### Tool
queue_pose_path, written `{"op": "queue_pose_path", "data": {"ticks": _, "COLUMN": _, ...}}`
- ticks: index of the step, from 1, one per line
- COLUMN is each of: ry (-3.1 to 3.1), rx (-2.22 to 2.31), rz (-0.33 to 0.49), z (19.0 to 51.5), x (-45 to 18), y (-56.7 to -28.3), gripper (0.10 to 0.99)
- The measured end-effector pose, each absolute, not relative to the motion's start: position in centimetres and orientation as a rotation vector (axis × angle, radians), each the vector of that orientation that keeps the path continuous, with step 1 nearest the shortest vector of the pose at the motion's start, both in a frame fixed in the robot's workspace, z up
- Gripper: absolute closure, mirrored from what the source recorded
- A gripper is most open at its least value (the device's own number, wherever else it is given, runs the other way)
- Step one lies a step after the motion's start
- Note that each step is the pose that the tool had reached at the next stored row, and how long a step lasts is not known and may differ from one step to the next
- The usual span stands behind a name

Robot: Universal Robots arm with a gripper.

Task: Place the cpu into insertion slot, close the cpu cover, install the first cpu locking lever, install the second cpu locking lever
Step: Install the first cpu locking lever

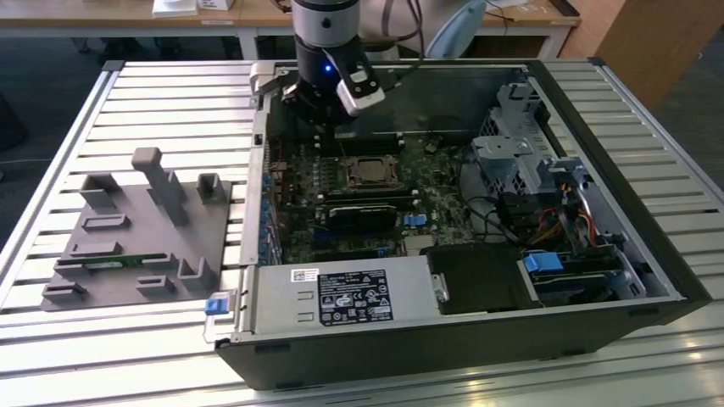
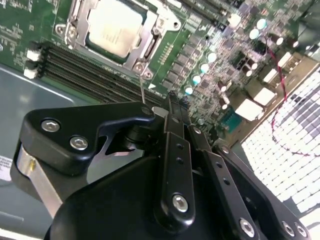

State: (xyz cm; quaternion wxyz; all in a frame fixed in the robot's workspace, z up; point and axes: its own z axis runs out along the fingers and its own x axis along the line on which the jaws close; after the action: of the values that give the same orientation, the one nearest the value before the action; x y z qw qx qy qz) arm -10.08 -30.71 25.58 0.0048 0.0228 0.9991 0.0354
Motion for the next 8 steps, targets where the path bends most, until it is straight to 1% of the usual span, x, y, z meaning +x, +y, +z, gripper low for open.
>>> {"op": "queue_pose_path", "data": {"ticks": 8, "ry": 3.129, "rx": 0.072, "rz": 0.111, "z": 25.58, "x": -10.20, "y": -29.71, "gripper": 0.980}}
